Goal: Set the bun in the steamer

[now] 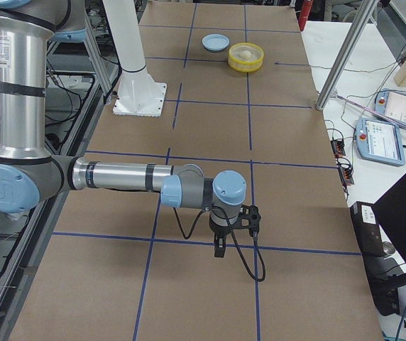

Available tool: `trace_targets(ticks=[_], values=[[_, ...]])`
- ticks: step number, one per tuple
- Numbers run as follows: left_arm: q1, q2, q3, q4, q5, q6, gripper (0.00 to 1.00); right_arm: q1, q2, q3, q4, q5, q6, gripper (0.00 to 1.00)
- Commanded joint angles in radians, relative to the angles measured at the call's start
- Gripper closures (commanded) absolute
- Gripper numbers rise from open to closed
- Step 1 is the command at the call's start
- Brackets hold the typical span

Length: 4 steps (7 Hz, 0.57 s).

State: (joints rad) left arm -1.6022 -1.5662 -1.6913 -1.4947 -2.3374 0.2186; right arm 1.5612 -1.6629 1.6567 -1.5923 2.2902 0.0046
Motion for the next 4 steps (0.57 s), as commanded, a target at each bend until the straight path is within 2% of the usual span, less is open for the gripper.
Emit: trace_targets(ticks=[1, 4], values=[[-0.001, 0.038, 0.018, -0.010, 0.001, -0.002, 0.00, 0.000, 0.000, 0.000, 0.000, 0.000, 0.000, 0.00], [0.002, 0.063, 0.048, -0.053, 0.019, -0.002, 0.00, 0.000, 0.000, 0.000, 0.000, 0.000, 0.000, 0.00]])
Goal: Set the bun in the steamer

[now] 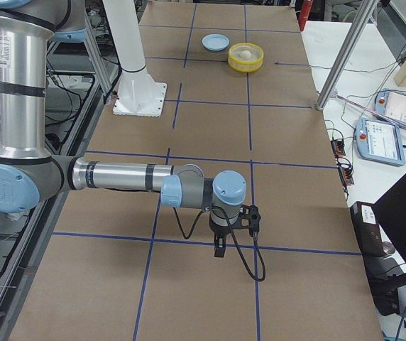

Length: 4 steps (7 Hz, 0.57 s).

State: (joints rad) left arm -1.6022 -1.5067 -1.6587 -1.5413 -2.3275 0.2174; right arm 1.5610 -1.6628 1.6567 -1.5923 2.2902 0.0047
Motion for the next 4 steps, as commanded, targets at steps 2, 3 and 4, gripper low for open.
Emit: trace_targets(ticks=[2, 3, 4], values=[[0.002, -0.004, 0.047, -0.006, 0.008, -0.004, 0.00, 0.001, 0.000, 0.000, 0.000, 0.000, 0.000, 0.00], [0.002, -0.007, 0.047, -0.006, 0.008, -0.006, 0.00, 0.001, 0.000, 0.000, 0.000, 0.000, 0.000, 0.00], [0.002, -0.009, 0.047, -0.006, 0.008, -0.007, 0.00, 0.001, 0.000, 0.000, 0.000, 0.000, 0.000, 0.00]])
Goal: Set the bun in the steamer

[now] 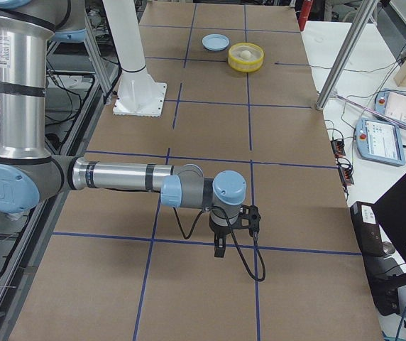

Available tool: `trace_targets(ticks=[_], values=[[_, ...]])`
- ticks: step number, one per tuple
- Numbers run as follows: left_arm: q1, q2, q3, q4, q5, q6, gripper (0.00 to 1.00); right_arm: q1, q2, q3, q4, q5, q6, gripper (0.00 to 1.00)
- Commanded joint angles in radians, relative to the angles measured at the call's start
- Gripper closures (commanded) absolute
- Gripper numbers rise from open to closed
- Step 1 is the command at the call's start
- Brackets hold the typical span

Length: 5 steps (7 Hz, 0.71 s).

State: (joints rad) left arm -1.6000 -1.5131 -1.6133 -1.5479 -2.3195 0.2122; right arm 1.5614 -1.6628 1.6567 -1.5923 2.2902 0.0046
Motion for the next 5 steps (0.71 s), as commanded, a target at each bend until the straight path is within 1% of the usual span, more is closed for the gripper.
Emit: trace_targets(ticks=[1, 5], values=[[0.000, -0.004, -0.002, 0.000, 0.002, -0.001, 0.00, -0.001, 0.000, 0.000, 0.000, 0.000, 0.000, 0.00], [0.000, -0.004, -0.007, 0.000, 0.002, -0.001, 0.00, -0.001, 0.000, 0.000, 0.000, 0.000, 0.000, 0.00]])
